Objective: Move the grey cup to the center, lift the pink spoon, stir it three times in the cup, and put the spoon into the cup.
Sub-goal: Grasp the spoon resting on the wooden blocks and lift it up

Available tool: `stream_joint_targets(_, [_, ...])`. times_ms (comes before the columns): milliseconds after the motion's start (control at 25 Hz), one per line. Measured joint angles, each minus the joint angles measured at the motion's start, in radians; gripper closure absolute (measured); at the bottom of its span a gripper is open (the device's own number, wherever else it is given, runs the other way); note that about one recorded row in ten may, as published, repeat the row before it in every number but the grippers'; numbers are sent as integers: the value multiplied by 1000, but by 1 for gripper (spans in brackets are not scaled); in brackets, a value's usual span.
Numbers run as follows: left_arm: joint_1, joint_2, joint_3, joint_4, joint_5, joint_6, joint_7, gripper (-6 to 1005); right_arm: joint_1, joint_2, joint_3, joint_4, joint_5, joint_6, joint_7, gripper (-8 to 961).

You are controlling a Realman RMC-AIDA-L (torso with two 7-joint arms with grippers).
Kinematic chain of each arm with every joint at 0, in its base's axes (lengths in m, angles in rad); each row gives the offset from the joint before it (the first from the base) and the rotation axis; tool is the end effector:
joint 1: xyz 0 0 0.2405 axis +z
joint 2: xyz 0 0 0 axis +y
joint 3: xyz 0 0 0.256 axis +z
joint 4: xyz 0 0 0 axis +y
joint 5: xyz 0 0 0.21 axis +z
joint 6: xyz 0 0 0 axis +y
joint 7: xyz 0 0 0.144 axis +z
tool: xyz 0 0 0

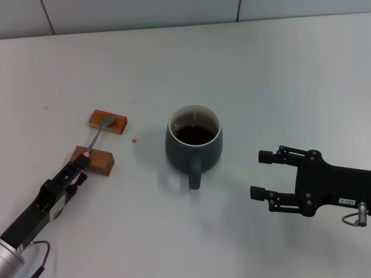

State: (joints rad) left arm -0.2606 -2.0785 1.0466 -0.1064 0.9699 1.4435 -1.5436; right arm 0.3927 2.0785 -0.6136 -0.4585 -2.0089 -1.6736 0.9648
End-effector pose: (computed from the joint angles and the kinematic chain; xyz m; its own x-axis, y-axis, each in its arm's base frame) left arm -0.3526 0.2053 -0.0631 -0.3626 0.5443 0.7565 0.8905 -0.0370 0.4535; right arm 0.3003 0.2591 -0.0246 0.7896 -0.2082 -0.5773 -0.3550 -0.9223 -0.1529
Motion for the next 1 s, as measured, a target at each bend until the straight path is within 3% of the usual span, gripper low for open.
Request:
stream_joint_targets(760, [-3, -2, -4, 1, 0, -23, -36, 389, 0, 2, 0, 3, -1, 0, 0, 166])
stream_joint_targets(1000, [-4, -2, -4, 1, -2, -25, -39, 508, 0, 2, 0, 3, -1, 0, 0, 166])
